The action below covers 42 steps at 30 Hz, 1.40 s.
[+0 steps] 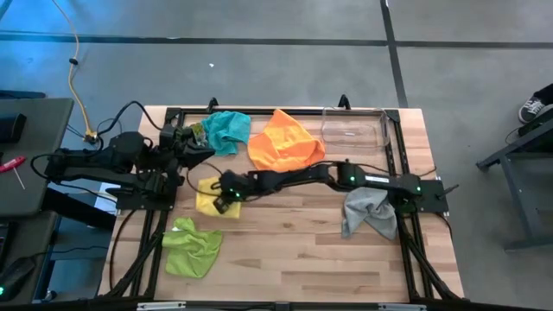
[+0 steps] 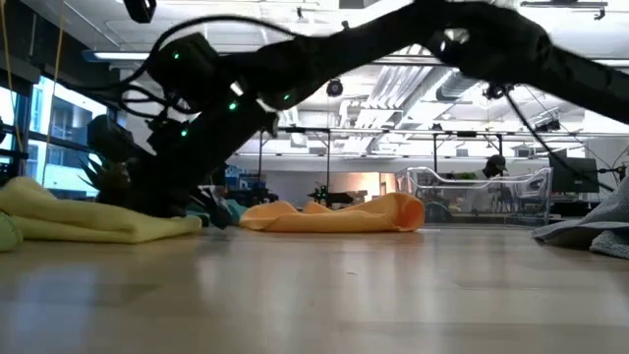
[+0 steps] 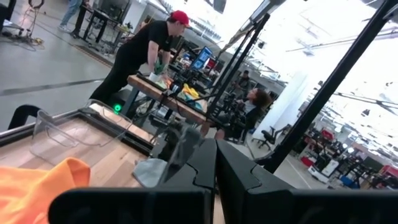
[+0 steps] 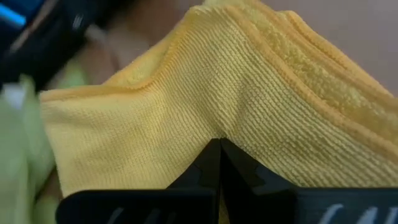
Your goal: Fold microfiber towels
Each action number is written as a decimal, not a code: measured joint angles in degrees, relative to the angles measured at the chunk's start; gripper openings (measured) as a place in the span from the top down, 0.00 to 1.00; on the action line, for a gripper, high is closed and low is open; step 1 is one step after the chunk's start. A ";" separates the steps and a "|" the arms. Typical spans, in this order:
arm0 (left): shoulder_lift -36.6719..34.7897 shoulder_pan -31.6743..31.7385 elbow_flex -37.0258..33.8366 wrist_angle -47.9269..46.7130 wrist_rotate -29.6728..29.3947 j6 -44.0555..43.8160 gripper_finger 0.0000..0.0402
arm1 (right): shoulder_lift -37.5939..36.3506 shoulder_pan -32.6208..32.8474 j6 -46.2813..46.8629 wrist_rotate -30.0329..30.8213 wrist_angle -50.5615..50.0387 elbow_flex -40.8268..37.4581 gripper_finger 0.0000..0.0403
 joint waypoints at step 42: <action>-6.91 -0.02 0.00 3.29 1.87 8.48 1.00 | -52.02 2.32 -16.03 4.49 -38.80 -47.24 1.00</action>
